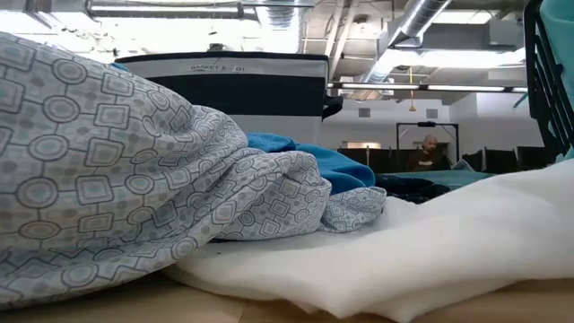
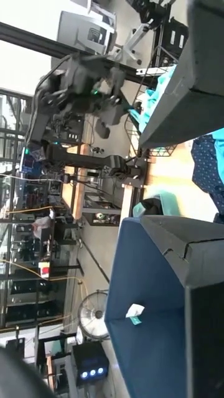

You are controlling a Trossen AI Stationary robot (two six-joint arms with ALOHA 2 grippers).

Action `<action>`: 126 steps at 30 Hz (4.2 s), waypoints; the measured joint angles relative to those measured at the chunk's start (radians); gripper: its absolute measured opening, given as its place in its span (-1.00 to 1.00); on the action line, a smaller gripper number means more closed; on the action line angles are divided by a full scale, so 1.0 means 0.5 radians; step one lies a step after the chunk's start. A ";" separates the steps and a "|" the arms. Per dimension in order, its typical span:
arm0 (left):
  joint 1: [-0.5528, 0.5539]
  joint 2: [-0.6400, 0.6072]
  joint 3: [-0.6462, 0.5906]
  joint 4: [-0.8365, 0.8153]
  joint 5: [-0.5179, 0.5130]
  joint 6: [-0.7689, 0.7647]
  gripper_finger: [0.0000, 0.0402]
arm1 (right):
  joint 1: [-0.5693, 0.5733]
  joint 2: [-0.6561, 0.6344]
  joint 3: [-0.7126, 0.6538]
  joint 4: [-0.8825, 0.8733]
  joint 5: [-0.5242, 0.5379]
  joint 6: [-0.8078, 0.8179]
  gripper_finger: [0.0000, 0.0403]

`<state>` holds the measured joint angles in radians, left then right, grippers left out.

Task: Pick & Place Cloths
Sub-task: Put the light blue shorts into the black wire basket, then put the blue shorts into the black wire basket

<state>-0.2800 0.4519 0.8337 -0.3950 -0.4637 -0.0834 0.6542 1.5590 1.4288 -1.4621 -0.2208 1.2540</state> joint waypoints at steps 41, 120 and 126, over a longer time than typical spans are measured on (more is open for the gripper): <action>0.000 0.000 0.000 0.130 -0.048 0.000 -0.14 | 0.149 0.337 -1.057 1.476 0.077 -0.070 -0.88; -0.380 1.944 0.150 0.089 0.770 -0.246 0.39 | -0.569 -1.141 -1.077 2.624 0.496 -1.062 -0.22; -0.367 2.018 0.150 0.083 0.770 -0.246 0.38 | -0.568 -1.123 -1.077 2.618 0.496 -1.060 -0.24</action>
<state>-0.4633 1.4607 0.9089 -0.3536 -0.0788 -0.2066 0.3702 0.9975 0.8902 -0.1532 0.0273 0.7242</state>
